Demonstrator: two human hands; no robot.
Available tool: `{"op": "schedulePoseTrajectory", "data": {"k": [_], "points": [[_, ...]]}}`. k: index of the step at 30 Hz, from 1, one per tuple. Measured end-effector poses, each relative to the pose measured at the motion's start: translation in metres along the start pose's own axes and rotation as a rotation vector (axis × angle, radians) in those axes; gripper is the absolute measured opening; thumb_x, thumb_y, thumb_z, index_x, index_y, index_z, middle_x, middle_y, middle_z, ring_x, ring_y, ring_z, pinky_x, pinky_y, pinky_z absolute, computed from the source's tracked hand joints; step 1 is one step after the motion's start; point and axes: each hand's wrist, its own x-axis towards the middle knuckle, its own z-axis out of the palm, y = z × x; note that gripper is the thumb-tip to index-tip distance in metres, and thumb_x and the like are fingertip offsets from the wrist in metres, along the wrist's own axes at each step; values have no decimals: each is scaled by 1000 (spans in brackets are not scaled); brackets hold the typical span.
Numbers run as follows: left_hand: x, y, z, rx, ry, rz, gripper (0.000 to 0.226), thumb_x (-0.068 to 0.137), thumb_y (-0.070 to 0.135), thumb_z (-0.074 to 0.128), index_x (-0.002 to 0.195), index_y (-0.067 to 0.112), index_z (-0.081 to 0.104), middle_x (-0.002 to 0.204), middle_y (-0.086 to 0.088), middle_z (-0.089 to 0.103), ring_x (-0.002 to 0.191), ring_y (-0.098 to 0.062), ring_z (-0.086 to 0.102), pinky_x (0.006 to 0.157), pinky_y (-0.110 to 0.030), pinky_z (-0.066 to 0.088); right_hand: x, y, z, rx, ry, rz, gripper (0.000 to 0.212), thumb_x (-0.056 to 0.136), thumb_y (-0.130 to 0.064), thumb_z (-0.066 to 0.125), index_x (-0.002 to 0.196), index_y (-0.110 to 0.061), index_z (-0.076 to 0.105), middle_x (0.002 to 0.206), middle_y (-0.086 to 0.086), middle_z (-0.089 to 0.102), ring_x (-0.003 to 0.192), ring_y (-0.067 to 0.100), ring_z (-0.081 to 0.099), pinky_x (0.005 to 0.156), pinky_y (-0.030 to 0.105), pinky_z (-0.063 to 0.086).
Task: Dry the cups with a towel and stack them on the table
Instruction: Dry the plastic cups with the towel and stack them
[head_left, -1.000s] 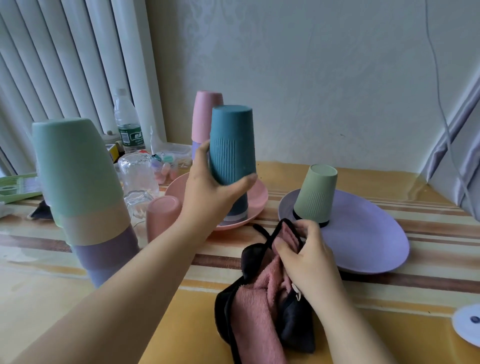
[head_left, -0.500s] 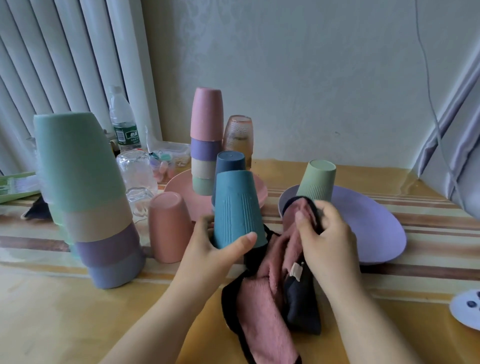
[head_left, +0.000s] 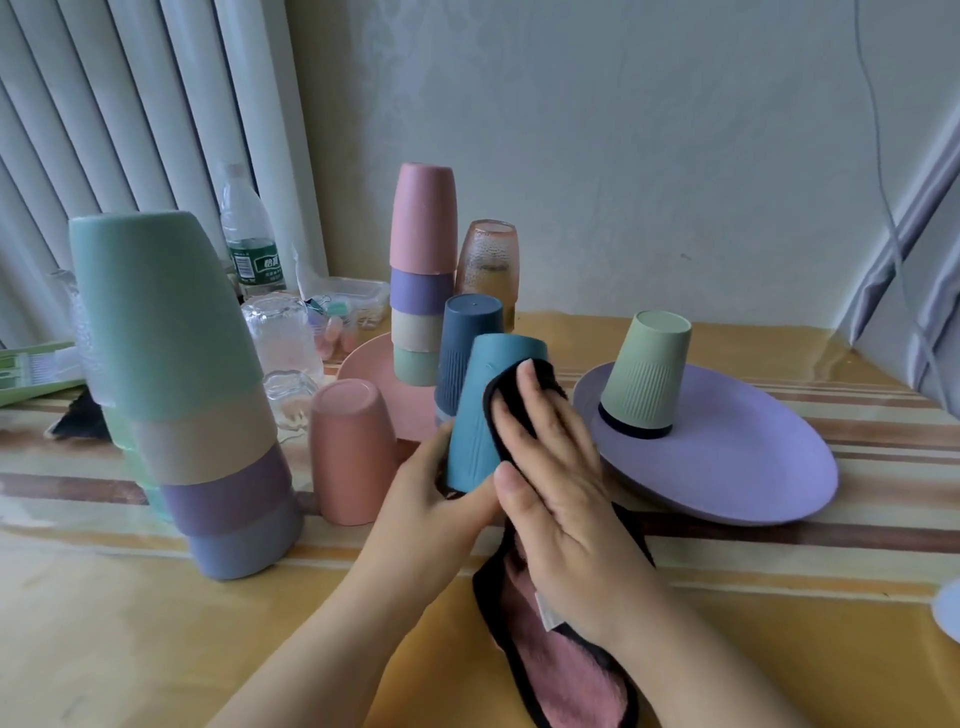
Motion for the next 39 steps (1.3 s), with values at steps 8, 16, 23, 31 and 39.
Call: {"op": "schedulePoseTrajectory", "data": {"k": [8,16,23,31,39], "points": [[-2,-2,7,21,-150,17,44,77,27,70,120,28,62,110,8,72,105,-8,66,88,-25,53,5,8,-9,85,168,20,46,98,-48,20,141,-34,26,154,-27,7,143,-5,2,110,7,3],[0,-10,9,-137,-111,-26,52,69,36,73,118,19,64,104,2,74,97,-12,70,77,-18,53,6,7,-19,478,121,190,40,94,-31,33,129,-50,28,150,-29,14,136,-18,11,108,4,13],[11,-8,-5,-326,124,-37,61,63,38,76,118,20,56,108,-7,70,95,-24,71,69,-40,60,0,-4,-1,544,-11,212,48,95,-29,33,141,-37,26,150,-31,19,136,-16,14,107,3,16],[10,-14,-6,-304,-23,-72,54,57,40,75,107,24,62,107,-14,68,95,-28,71,81,-39,58,3,2,-9,520,97,240,44,93,-34,33,135,-45,27,151,-28,17,138,-14,12,113,12,13],[8,-15,-3,-508,-276,-113,65,69,34,67,128,11,51,119,-15,67,108,-32,65,95,-36,54,5,2,-22,794,251,332,28,89,-39,50,116,-49,50,123,-44,48,122,-20,38,106,12,32]]}}
